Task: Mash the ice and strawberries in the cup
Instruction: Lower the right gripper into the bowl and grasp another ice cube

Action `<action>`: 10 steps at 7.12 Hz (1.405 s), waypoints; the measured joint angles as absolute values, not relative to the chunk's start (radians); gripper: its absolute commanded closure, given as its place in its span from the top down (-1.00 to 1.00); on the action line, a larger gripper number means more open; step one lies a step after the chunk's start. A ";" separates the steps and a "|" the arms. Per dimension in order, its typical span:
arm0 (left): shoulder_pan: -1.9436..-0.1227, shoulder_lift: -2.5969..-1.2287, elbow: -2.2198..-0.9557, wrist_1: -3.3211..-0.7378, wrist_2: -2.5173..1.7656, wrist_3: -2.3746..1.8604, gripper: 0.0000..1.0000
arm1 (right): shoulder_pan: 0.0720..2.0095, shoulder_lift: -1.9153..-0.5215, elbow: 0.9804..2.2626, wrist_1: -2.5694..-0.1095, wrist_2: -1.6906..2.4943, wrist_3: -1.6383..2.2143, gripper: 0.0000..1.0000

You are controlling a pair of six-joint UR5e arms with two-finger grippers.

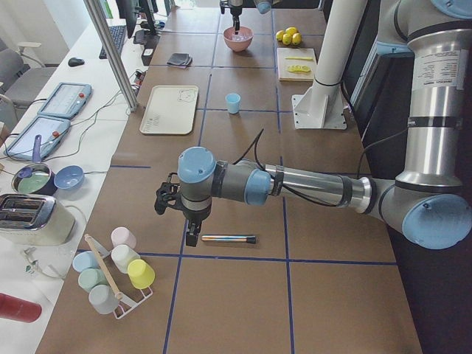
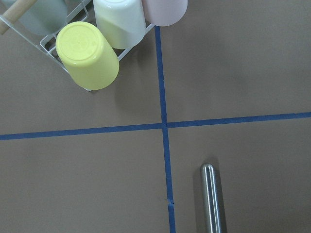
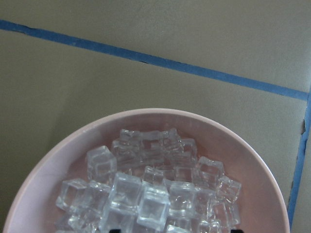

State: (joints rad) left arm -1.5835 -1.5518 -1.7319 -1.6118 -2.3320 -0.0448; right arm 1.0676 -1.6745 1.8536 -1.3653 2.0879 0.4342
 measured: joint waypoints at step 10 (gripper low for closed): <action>-1.583 -1.552 -1.732 -1.612 -2.334 -0.046 1.00 | 1.025 -1.704 1.849 -1.365 2.074 0.434 0.17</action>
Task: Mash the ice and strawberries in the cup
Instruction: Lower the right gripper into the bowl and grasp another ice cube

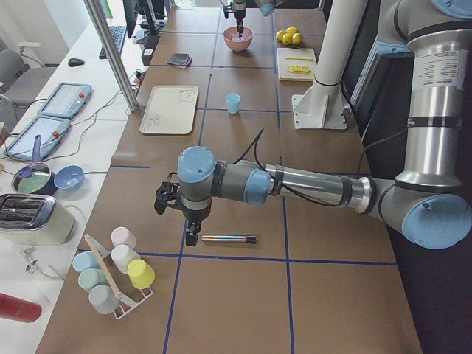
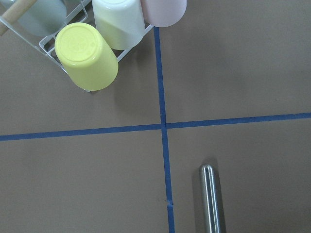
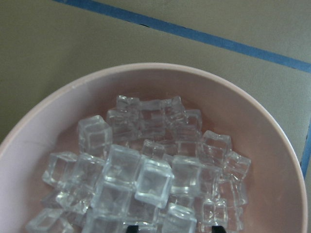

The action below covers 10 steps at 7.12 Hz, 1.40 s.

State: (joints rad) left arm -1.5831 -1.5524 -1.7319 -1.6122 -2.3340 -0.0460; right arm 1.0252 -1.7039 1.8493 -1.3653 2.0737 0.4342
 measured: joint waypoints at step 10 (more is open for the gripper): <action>-1.583 -1.553 -1.733 -1.611 -2.335 -0.046 1.00 | 1.022 -1.703 1.835 -1.365 2.064 0.434 -0.73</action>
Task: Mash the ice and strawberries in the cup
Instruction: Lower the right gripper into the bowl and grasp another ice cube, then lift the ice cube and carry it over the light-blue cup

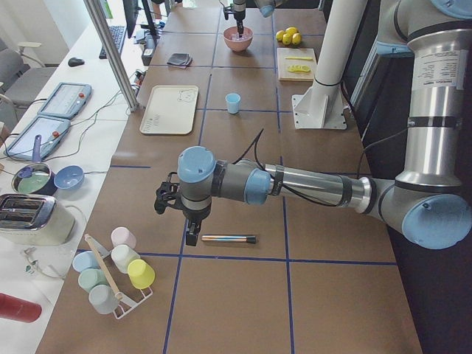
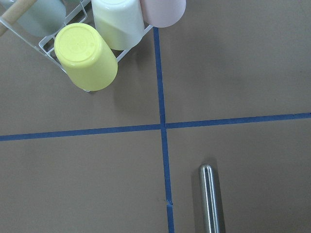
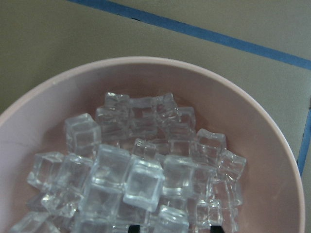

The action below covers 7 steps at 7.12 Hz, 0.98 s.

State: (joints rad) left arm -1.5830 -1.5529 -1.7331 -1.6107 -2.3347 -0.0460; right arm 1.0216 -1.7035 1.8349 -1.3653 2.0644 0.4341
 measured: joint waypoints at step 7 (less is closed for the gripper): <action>-1.583 -1.558 -1.738 -1.608 -2.341 -0.048 1.00 | 1.049 -1.774 1.970 -1.426 2.063 0.430 -1.00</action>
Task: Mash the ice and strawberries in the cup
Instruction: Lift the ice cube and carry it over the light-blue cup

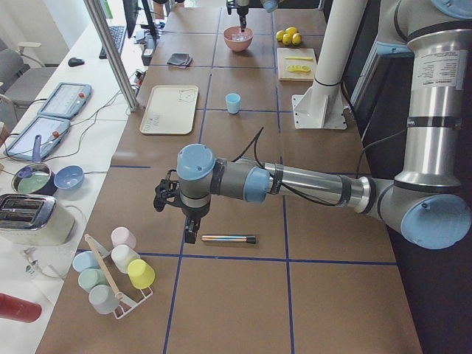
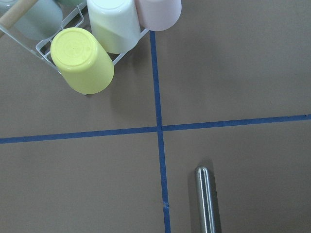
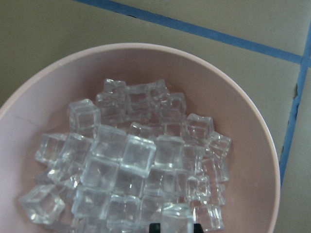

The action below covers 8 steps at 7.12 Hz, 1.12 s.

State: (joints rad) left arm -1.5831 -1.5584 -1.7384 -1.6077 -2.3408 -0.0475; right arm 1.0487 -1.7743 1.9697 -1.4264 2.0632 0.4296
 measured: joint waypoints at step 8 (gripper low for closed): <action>-1.582 -1.554 -1.736 -1.606 -2.338 -0.048 1.00 | 0.818 -1.088 2.018 -1.911 2.104 0.809 -1.00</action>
